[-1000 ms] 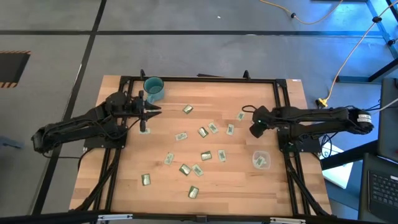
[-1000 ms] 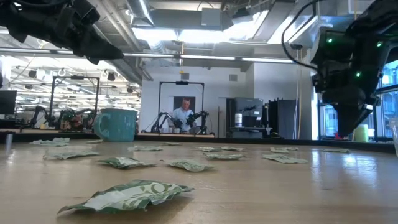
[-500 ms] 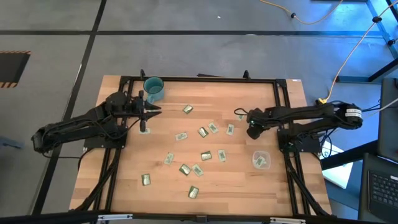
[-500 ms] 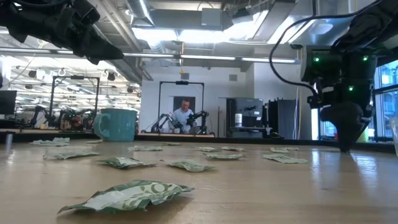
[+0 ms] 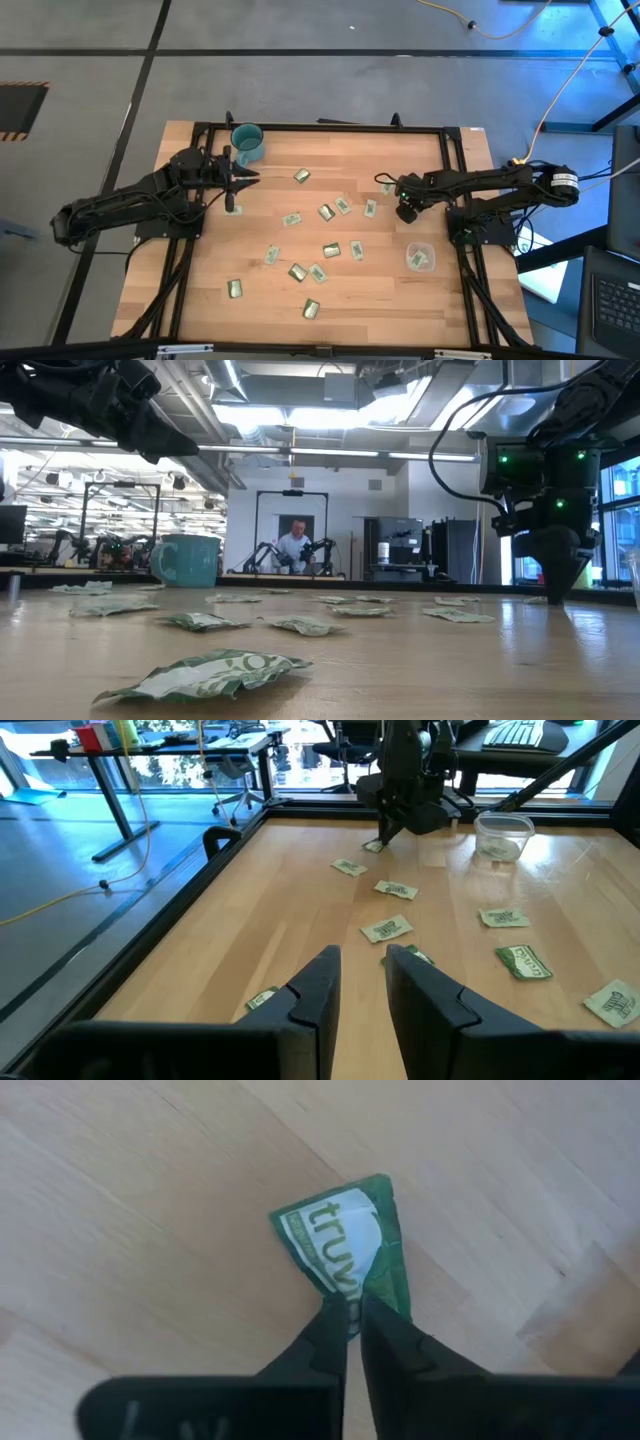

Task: Pick and place items into bin
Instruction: Put the green stevia packet into the transparent bin

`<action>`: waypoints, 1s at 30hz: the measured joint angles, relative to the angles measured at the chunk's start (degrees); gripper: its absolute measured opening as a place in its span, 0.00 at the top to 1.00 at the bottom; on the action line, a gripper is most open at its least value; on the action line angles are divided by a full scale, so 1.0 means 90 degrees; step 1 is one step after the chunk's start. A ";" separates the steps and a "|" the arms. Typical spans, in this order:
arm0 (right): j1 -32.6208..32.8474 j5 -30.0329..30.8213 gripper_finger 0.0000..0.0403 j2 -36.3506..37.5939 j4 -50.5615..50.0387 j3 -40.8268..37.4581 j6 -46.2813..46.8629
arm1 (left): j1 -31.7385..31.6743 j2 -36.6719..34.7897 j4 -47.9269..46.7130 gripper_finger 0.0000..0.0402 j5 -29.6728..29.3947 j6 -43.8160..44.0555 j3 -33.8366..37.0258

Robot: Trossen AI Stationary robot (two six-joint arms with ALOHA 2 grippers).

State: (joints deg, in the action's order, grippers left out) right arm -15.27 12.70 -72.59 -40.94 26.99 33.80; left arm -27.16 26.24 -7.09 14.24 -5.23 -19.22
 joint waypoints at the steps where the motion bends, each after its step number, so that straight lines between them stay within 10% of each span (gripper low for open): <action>1: 0.0000 -0.0022 0.97 0.0020 -0.0034 0.0046 0.0000 | 0.0000 0.0000 0.0000 0.80 -0.0082 0.0000 0.0000; 16: 0.1172 -0.0439 0.99 0.0293 -0.1790 0.2378 0.0130 | -0.0002 0.0000 -0.0101 0.81 -0.0857 0.0000 0.0000; 30: 0.5149 -0.1061 0.99 0.0155 -0.2878 0.3324 0.5064 | -0.0002 0.0000 -0.0095 0.81 -0.0862 0.0000 0.0000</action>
State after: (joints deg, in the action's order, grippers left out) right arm 31.07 3.14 -71.19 -66.85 56.90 79.37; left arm -27.18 26.24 -7.94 6.48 -5.23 -19.22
